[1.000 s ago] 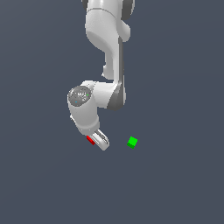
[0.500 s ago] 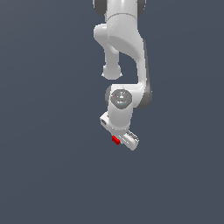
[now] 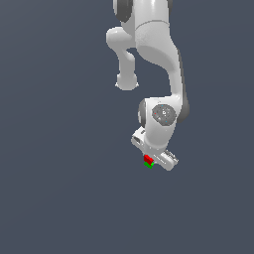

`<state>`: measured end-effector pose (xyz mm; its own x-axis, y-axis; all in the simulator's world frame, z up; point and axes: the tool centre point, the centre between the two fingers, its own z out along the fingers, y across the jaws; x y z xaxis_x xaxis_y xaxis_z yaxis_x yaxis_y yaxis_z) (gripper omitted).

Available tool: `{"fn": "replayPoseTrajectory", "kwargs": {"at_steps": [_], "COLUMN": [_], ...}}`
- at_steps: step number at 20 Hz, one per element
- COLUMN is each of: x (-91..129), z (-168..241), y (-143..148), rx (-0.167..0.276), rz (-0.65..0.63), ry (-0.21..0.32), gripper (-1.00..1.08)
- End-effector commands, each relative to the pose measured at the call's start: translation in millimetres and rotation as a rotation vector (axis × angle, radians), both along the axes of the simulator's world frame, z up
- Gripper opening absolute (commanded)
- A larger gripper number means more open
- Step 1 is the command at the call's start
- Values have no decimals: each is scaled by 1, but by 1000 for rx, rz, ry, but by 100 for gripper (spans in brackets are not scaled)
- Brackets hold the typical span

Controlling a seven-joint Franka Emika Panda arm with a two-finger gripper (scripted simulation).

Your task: Stack the red cube on top of the green cube.

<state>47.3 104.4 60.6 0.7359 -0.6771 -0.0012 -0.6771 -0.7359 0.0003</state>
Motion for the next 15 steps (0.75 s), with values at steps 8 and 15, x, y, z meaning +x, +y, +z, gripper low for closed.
{"fn": "replayPoseTrajectory", "kwargs": {"at_steps": [8,15], "x": [2,2], "z": [-1,-1], "y": [6,6], "rx": [0,0], "rz": [-2,-2], "ry": [-1,-1], "gripper": [100,100]}}
